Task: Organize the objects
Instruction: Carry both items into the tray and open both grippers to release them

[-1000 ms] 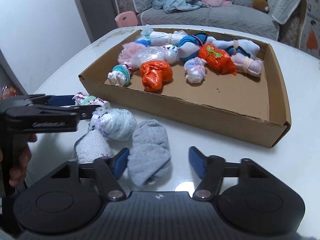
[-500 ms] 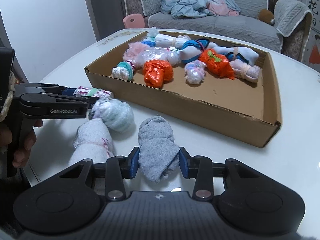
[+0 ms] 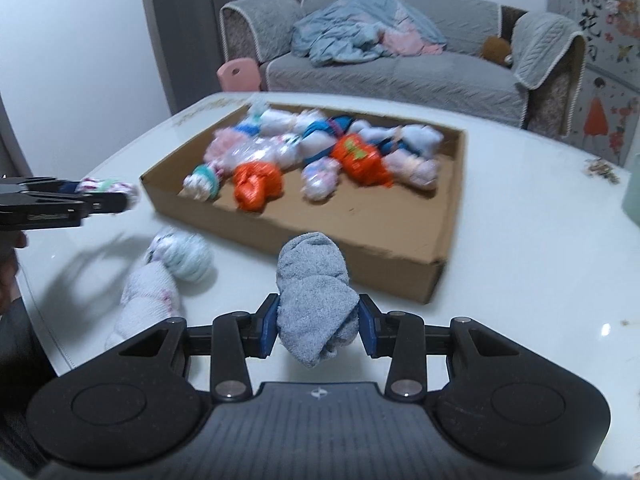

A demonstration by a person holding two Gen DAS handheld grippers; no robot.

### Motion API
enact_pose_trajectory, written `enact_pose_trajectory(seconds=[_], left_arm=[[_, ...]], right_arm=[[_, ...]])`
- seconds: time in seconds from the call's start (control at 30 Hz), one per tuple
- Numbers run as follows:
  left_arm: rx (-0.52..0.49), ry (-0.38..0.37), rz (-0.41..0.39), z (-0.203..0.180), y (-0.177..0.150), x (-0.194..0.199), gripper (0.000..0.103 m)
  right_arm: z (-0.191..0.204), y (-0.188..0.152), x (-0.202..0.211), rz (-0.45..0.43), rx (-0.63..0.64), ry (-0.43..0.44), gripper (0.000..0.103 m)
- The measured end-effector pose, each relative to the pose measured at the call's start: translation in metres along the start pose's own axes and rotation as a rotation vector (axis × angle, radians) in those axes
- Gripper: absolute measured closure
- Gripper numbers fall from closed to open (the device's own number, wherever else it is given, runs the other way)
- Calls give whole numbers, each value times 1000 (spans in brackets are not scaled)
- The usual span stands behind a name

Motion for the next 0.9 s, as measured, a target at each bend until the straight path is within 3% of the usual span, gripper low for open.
enact_pose_trajectory(seconds=[0.23, 0.5, 0.67, 0.9], left_arm=[[-24, -40, -72, -6, 46, 19, 45], [-90, -114, -135, -46, 105, 15, 45], [-107, -198, -110, -80, 127, -11, 45], [-135, -295, -31, -125, 132, -63, 45]], right_arm=[[-23, 33, 20, -76, 19, -24, 66], [-39, 83, 18, -123, 71, -34, 66], [-43, 104, 4, -119, 98, -7, 66], [-43, 111, -23, -68, 140, 18, 66]])
Point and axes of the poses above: each gripper's, at about its wrist camera, not at the fingertips, and x roughly against the way its jaws point, z to its left, y to its top, the point moved 5 cm from there along -x, roughly the way its jaws point, and after that the axes turned 3 degrees about -x, right-handed, at the moved point
